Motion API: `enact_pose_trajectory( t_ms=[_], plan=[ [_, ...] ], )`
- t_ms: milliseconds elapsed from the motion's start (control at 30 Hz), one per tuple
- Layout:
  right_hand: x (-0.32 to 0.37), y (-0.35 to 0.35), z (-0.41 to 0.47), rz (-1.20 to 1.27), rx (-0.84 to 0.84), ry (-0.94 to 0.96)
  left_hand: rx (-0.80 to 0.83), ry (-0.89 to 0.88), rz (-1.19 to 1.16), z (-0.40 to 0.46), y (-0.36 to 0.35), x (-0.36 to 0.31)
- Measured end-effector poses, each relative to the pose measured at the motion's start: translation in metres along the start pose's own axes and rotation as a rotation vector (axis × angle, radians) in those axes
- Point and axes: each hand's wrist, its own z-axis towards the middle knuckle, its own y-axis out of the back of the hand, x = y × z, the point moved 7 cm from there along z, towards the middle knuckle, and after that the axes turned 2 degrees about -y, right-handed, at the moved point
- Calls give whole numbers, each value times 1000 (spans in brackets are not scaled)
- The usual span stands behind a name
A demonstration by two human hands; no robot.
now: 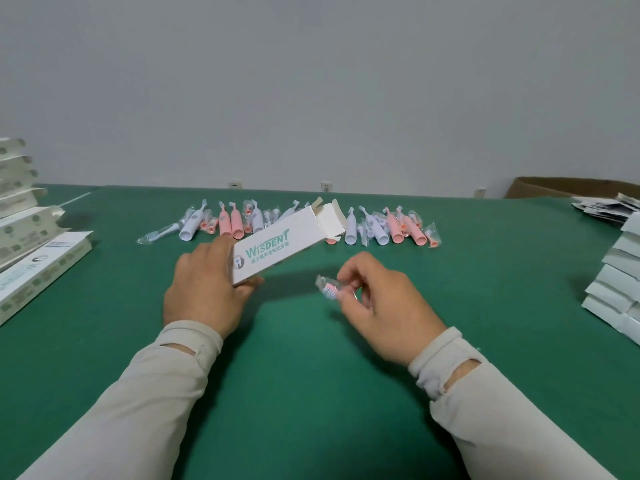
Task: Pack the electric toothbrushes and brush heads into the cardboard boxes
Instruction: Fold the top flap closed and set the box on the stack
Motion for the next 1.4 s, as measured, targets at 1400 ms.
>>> enact_pose_trajectory(
  t_ms=[1400],
  plan=[
    [-34,38,-12,602,-708,-276,144,-269,34,-16,-19,-35]
  ],
)
